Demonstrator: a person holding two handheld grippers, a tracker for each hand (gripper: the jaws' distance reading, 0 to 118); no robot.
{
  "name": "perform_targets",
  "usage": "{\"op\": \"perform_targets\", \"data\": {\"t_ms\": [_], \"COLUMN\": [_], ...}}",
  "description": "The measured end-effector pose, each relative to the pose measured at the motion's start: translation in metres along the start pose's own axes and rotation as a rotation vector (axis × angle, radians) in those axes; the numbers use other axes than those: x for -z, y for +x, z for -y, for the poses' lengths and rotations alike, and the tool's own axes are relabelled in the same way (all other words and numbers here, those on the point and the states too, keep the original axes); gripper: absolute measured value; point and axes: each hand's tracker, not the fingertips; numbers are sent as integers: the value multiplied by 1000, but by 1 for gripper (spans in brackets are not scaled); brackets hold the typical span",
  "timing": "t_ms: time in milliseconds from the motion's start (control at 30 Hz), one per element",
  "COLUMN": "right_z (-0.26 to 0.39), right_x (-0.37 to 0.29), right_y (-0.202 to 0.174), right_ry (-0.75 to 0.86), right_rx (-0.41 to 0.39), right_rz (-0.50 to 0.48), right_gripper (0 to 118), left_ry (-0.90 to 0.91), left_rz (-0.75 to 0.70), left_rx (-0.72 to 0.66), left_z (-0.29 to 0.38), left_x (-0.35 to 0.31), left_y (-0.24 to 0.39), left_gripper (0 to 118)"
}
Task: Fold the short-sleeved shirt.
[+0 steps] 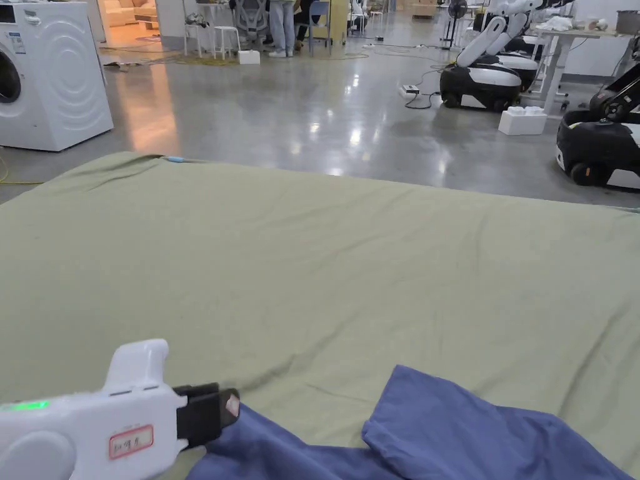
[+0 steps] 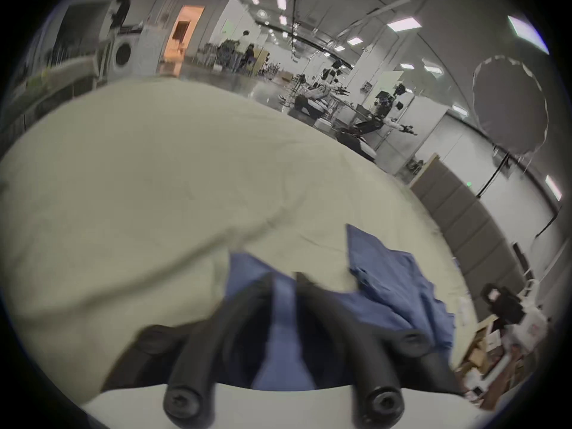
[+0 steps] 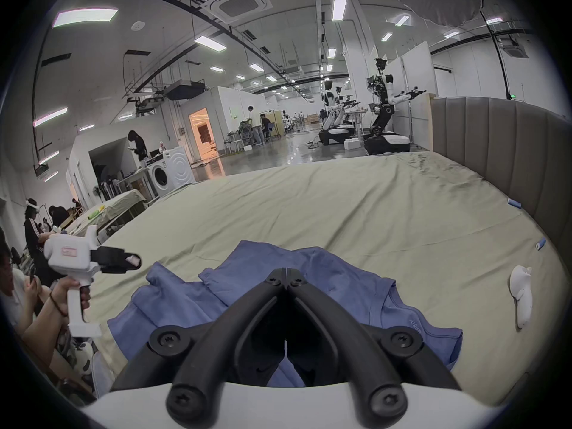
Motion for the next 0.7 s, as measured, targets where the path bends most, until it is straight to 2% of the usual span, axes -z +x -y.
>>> {"op": "perform_targets", "data": {"t_ms": [33,67,167,200,233,267,300,333,367,433,500,533,567,600,633,667,700], "right_z": [-1,-1,0,1,1,2,2,3,-25,-31,-45,-50,-53,-55,-55,-54,-52], "right_x": [-1,-1,0,0,0,0,0,0,55,73,104,122,137,153,176,194,209], "right_y": [1,2,3,3,3,3,4,4,-9,-9,2,6,8,9,25,30,34], "right_ry": [-3,-7,-24,-28,-34,-43,-53,-61,-69,-102,-195,-254,-311,-344,-371,-401,-430], "right_rx": [2,-1,-20,-24,-27,-28,-32,-41,-58,-128,-214,-255,-288,-314,-324,-333,-334], "right_rz": [5,12,42,48,53,57,60,60,61,59,13,-4,-19,-45,-58,-55,-50], "right_gripper": [2,2,2,2,2,2,2,2,2,2,2,15,41,74,99,105,106], "left_ry": [-37,-105,-256,-312,-359,-323,-280,-269,-270,-272,-312,-321,-337,-350,-354,-345,-338], "left_rz": [-15,-28,33,35,16,-76,-155,-145,-103,-10,22,2,-3,2,2,-5,-1], "left_rx": [-7,-3,19,47,72,127,194,204,167,64,81,77,73,69,70,70,68], "left_z": [-6,-10,-11,-8,-1,7,6,3,1,0,2,5,9,13,17,22,22], "left_x": [13,26,56,63,72,72,65,56,47,38,38,41,44,46,48,49,49], "left_y": [-2,-3,-10,-9,-7,0,8,11,11,7,5,6,6,4,3,5,4], "left_gripper": [68,97,100,99,93,80,64,36,13,7,7,7,7,7,7,7,7]}}
